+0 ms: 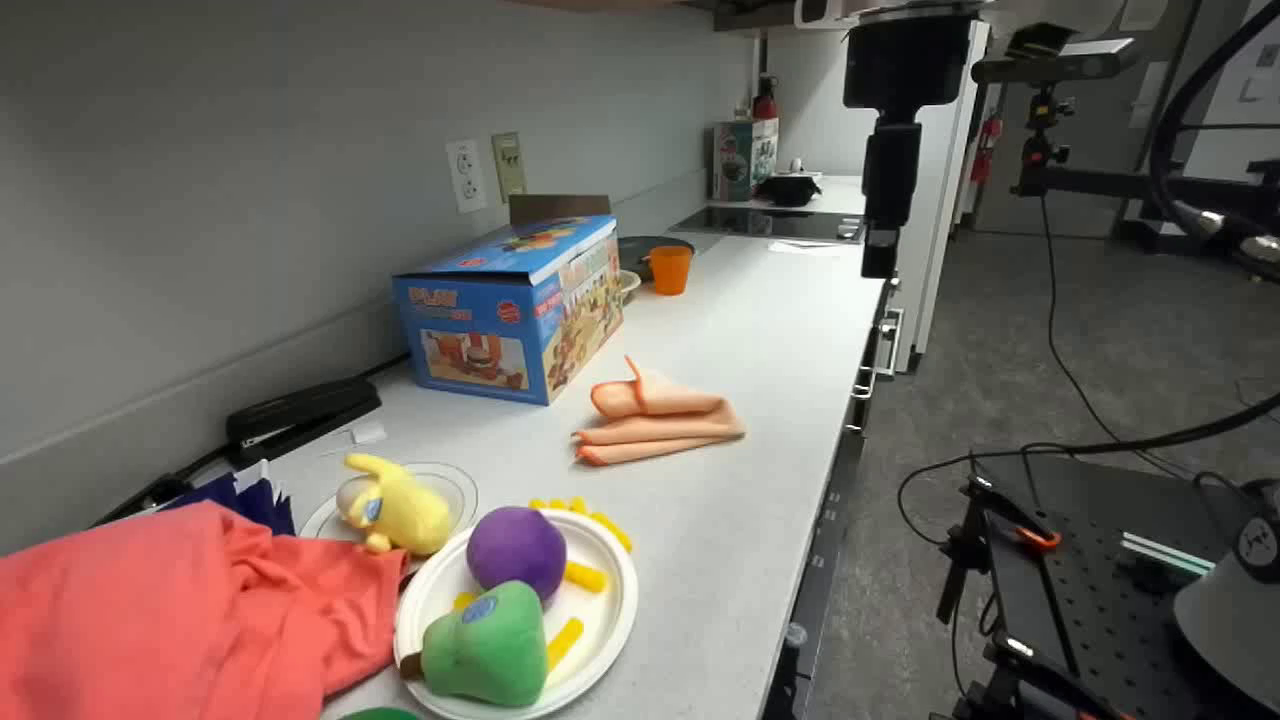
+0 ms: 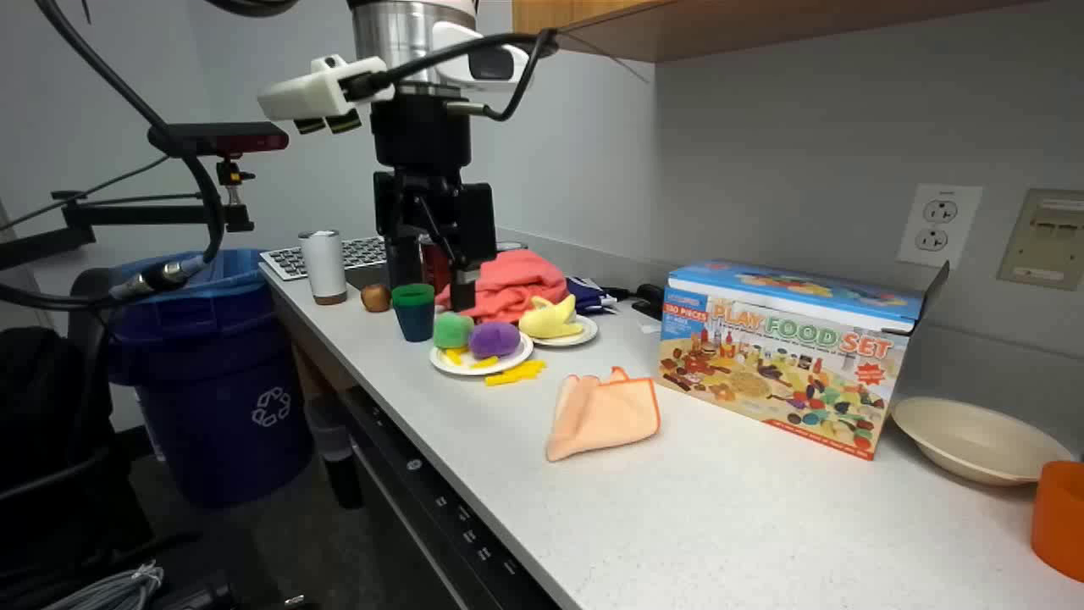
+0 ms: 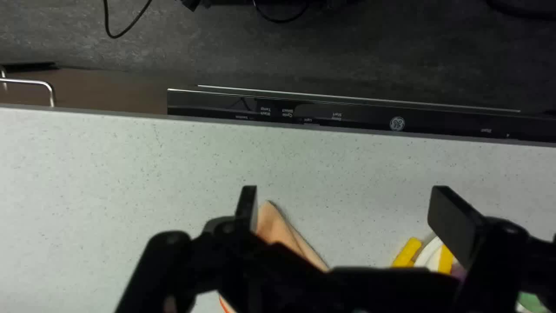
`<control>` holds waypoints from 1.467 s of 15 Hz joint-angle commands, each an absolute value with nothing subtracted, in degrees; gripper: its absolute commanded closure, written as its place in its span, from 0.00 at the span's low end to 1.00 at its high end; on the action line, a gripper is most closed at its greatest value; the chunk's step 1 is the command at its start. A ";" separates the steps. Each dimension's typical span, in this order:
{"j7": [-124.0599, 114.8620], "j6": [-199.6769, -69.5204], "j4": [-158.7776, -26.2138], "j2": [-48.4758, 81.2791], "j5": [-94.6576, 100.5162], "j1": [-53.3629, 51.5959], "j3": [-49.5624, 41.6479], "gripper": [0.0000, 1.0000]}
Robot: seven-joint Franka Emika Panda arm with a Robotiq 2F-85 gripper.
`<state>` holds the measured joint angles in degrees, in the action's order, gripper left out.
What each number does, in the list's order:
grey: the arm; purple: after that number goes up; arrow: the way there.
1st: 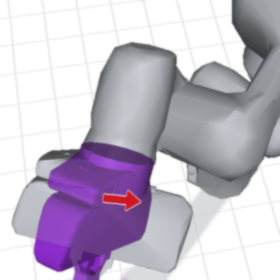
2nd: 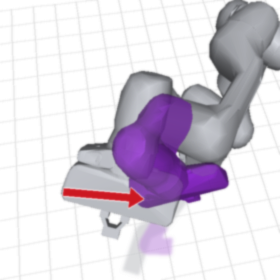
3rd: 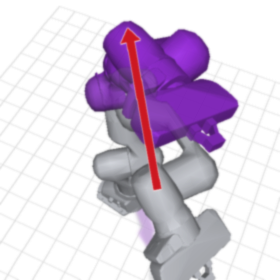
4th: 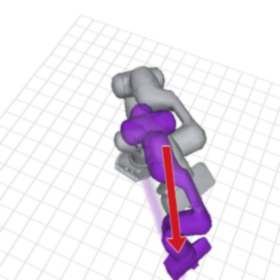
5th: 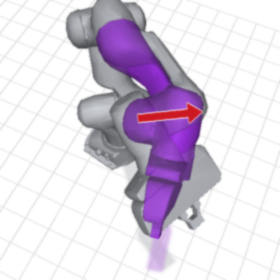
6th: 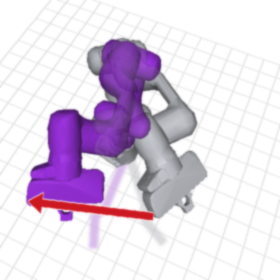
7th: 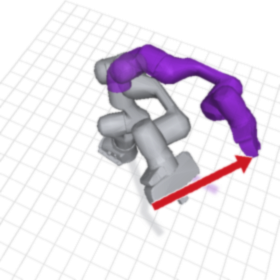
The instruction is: Unfold the orange towel
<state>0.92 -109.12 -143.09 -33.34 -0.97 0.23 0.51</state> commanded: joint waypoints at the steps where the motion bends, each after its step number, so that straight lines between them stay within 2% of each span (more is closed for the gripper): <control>1: 0.81 -108.99 -142.98 -33.29 -0.85 -0.01 0.32 0.00; 14: 0.81 -108.99 -142.98 -33.15 -0.85 -0.01 0.32 0.00; 22: 1.92 -108.43 -135.49 -23.77 -0.75 0.24 -0.28 0.00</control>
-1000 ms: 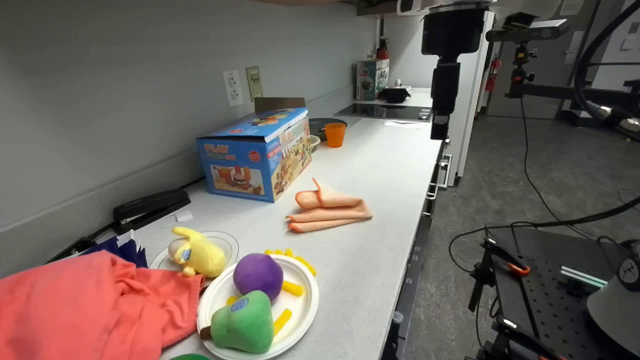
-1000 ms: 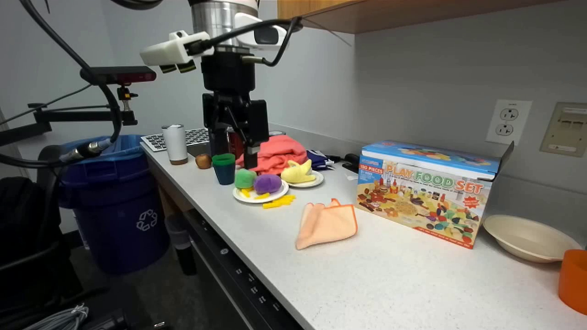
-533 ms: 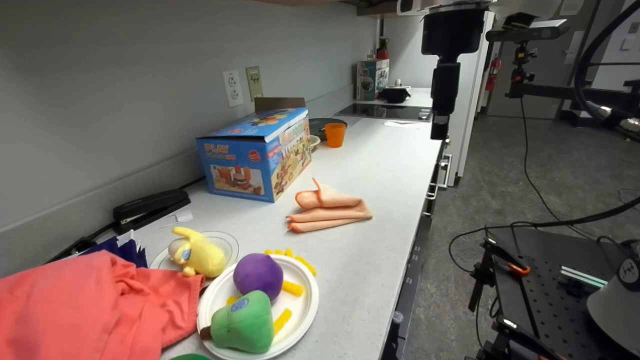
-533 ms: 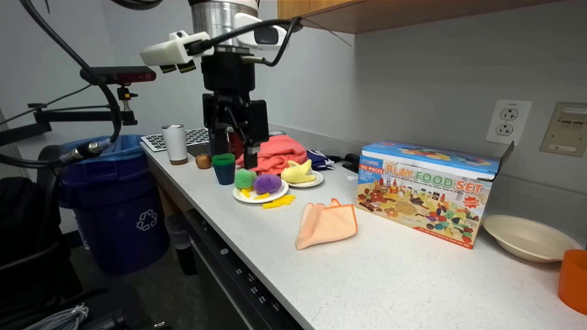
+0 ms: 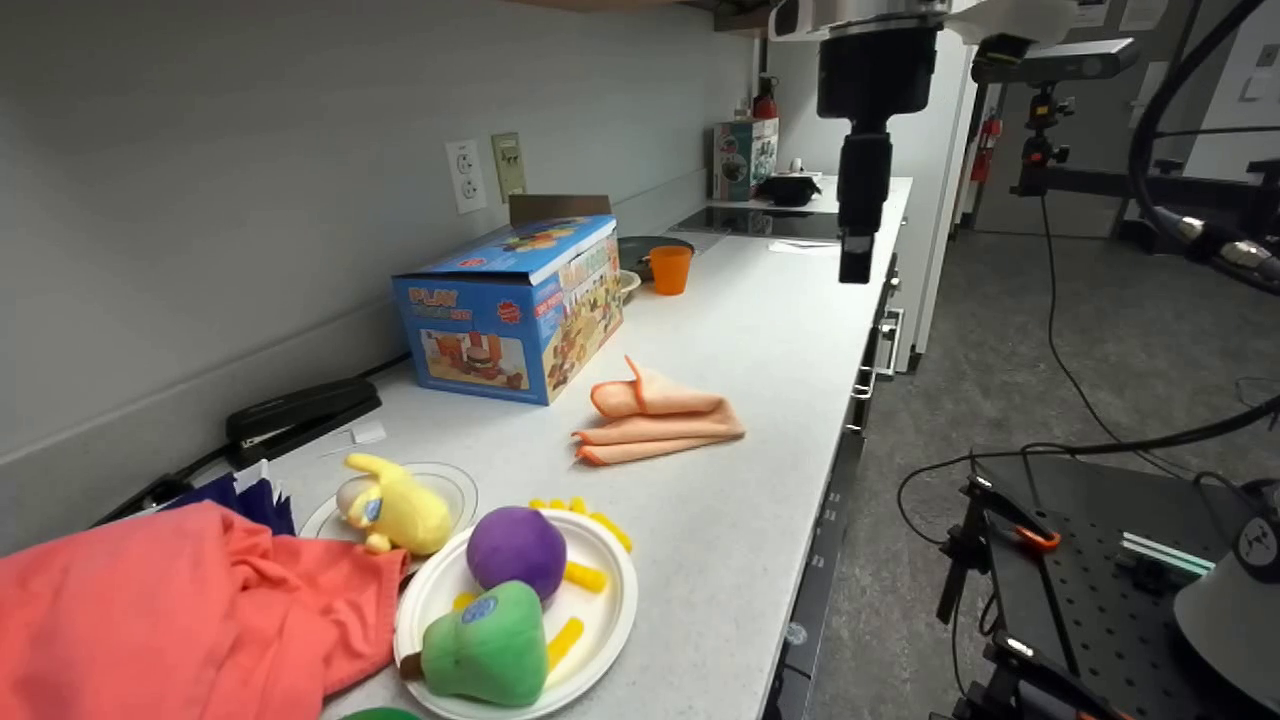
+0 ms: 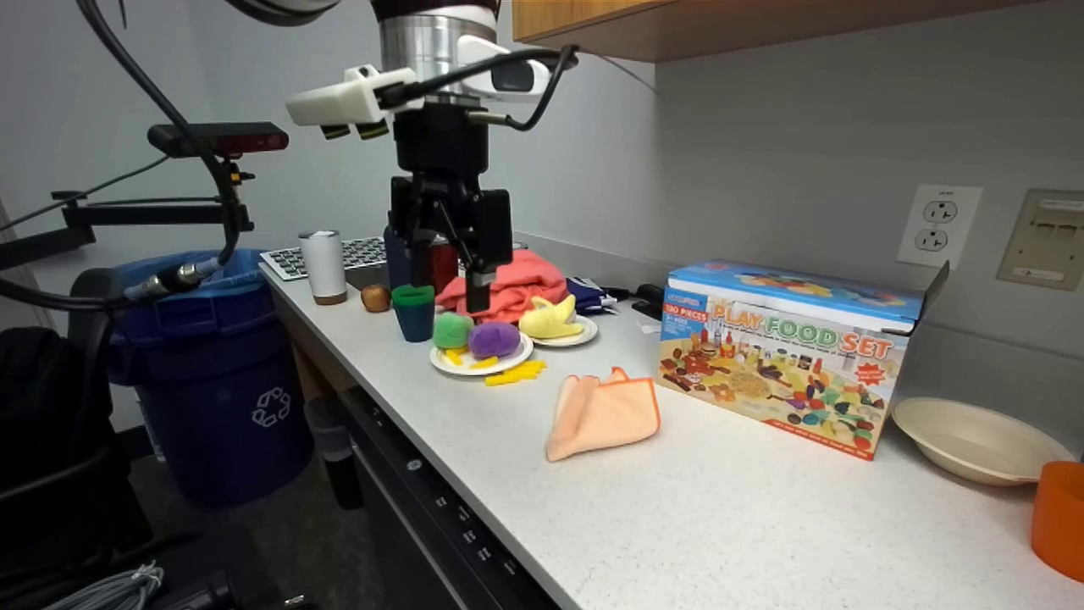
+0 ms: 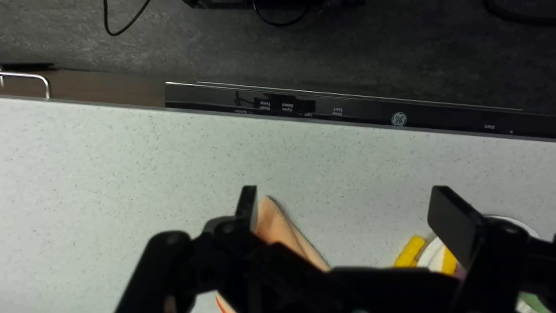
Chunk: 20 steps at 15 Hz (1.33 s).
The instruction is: Unfold the orange towel
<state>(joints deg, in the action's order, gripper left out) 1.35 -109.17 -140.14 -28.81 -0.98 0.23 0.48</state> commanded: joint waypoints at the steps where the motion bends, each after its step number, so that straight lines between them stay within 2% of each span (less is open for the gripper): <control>1: 1.23 -109.05 -139.06 -27.49 -0.88 -0.01 0.21 0.00; 5: 1.82 -110.32 -137.32 -24.04 0.04 0.05 0.21 0.00; 9: 1.07 -117.56 -135.77 -19.27 1.45 0.43 0.29 0.00; 15: -2.10 -128.68 -132.20 -8.41 4.07 0.59 1.14 0.00; 20: -9.65 -132.59 -127.02 0.77 10.49 -0.13 2.27 0.00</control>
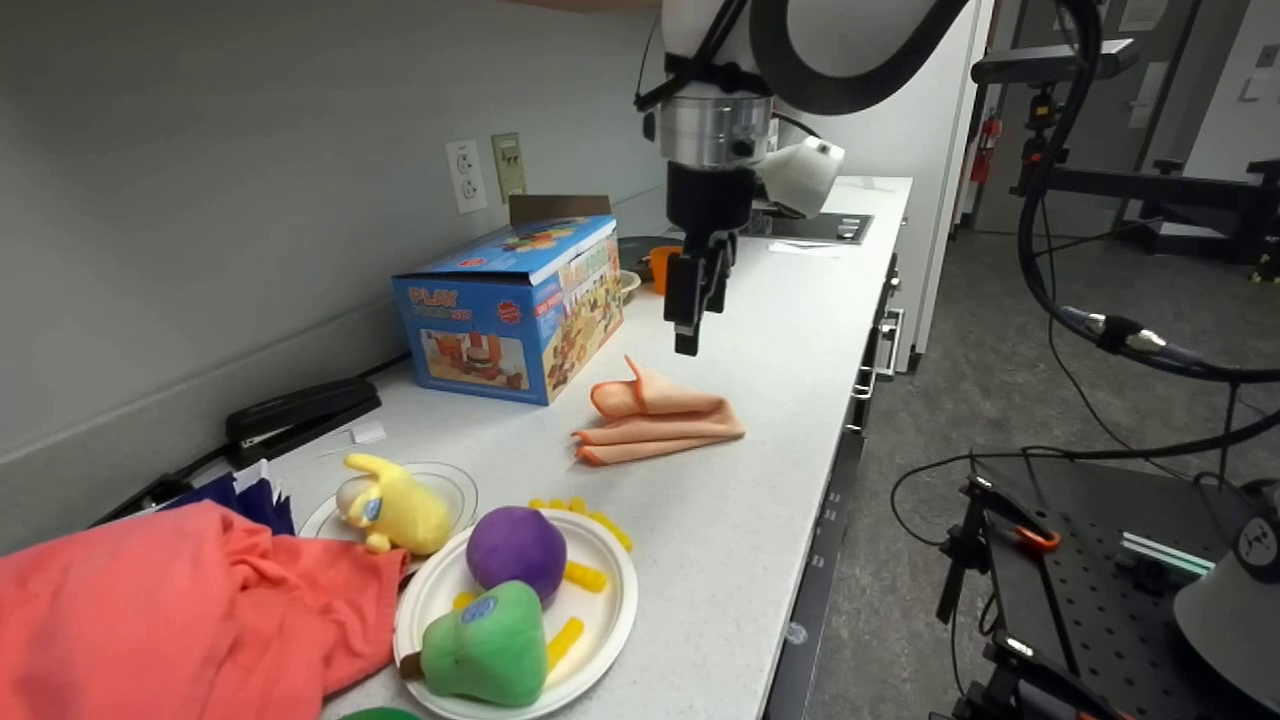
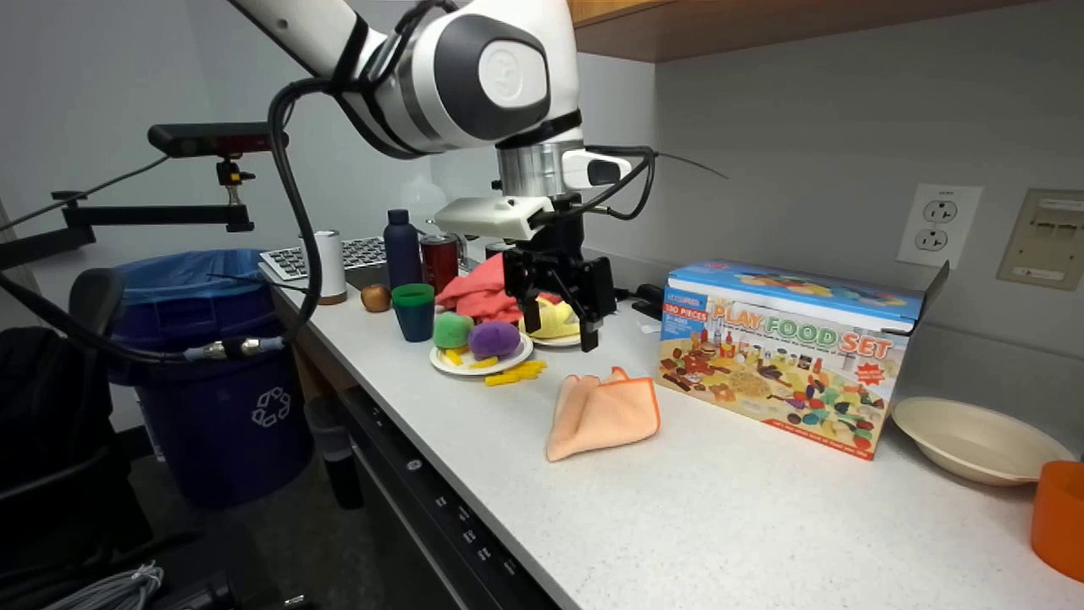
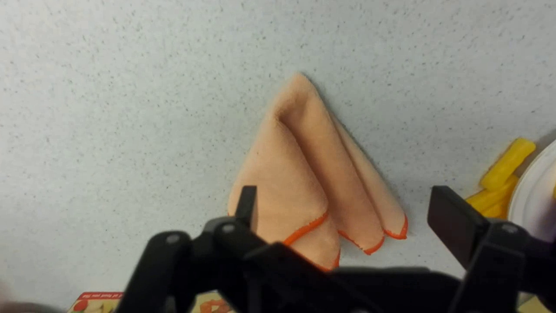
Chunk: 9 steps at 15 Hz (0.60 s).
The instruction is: Unfold the orange towel
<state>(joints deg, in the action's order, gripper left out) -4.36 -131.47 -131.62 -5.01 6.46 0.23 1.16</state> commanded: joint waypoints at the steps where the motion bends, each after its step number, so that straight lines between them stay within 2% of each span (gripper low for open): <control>1: -11.82 -132.98 -126.08 2.32 12.28 -0.42 2.44 0.00; 9: -20.16 -132.45 -119.13 12.12 24.05 -1.11 -0.94 0.00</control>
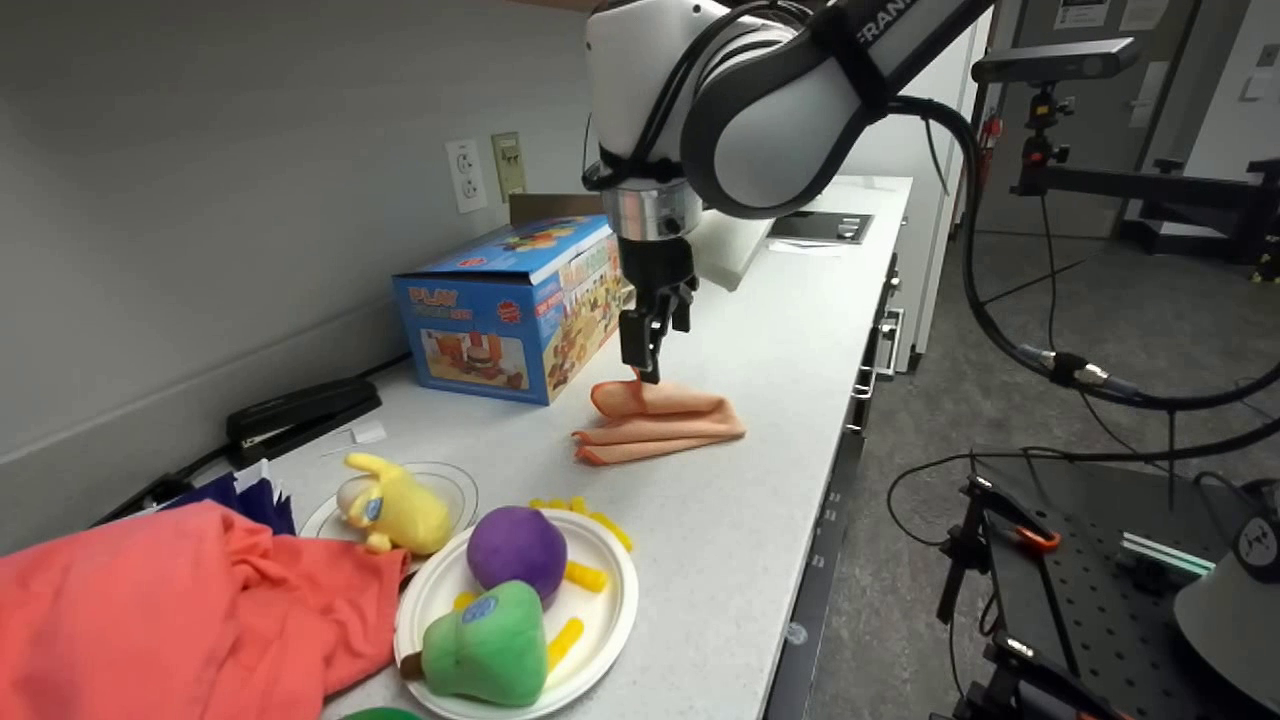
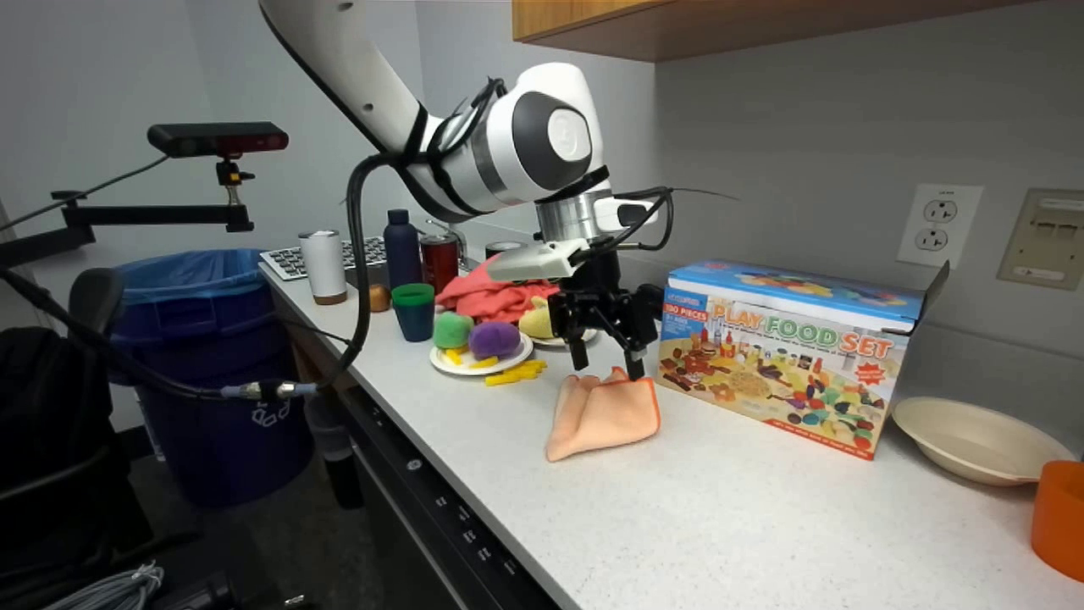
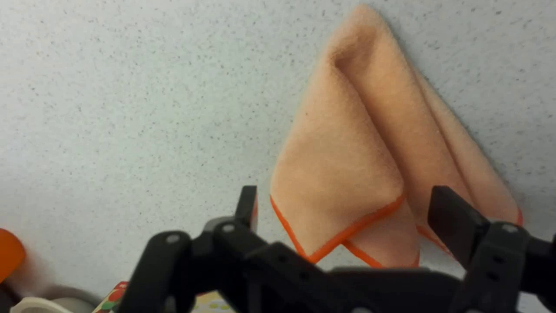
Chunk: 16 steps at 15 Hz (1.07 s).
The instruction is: Unfold the orange towel
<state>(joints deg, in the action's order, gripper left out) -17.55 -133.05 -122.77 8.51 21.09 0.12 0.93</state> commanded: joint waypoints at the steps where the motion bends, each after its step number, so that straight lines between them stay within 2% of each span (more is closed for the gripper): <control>1: -20.22 -132.28 -118.79 12.86 24.37 -1.23 -1.25 0.00; 16: -21.69 -131.89 -117.05 17.09 27.58 -5.00 -2.63 0.00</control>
